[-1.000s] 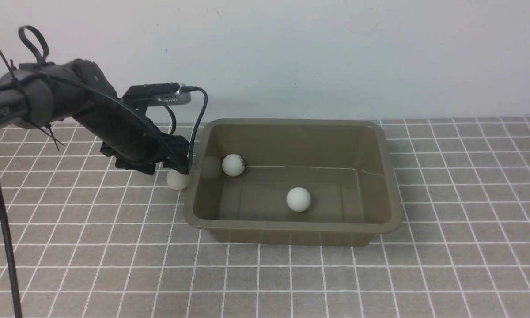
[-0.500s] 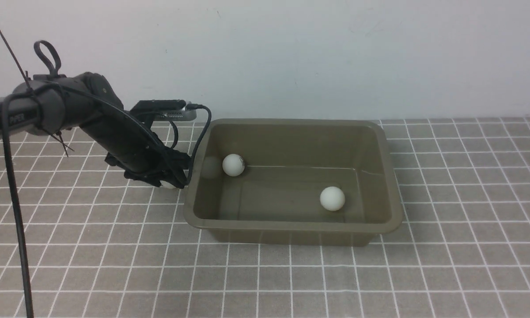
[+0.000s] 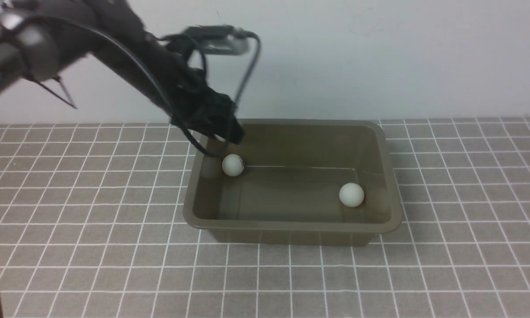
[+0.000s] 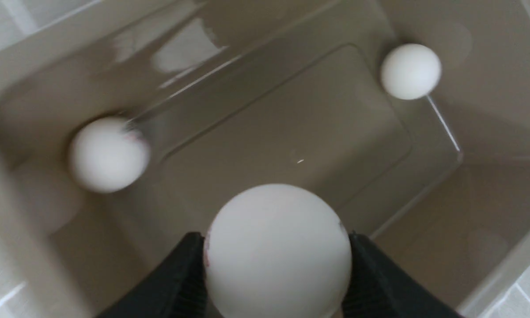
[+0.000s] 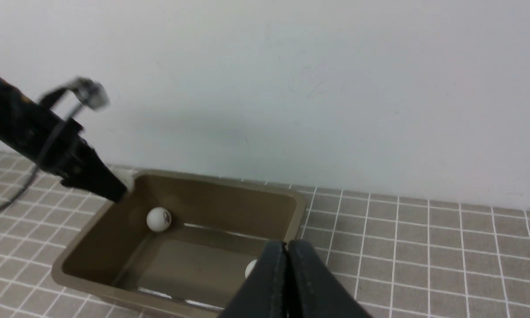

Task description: Put the table tennis balls into the box on the grey coffee tablecloth.

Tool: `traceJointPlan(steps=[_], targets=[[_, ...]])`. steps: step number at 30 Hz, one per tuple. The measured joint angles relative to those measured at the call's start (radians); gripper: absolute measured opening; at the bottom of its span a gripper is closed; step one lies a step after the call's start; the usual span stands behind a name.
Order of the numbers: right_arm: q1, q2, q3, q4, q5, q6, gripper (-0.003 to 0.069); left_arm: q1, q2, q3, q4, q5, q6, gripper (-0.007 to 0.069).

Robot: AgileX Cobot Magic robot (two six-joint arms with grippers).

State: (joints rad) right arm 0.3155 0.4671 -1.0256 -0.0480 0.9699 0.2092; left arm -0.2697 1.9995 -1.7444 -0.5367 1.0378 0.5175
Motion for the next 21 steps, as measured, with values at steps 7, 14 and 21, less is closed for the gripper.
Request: traceJointPlan(steps=[7, 14, 21], targets=[[0.0, -0.202, 0.114, -0.02, -0.071, 0.029, -0.0015, -0.076, 0.078, 0.0, 0.049, -0.102, -0.046, 0.0442], [0.0, -0.324, 0.204, -0.047, -0.181, 0.031, -0.0015, -0.069, 0.083, -0.079, 0.087, -0.03, -0.212, 0.0615], [0.0, -0.402, 0.304, -0.131, -0.32, 0.041, -0.0015, -0.057, -0.04, -0.175, 0.215, 0.134, -0.345, 0.0167]])
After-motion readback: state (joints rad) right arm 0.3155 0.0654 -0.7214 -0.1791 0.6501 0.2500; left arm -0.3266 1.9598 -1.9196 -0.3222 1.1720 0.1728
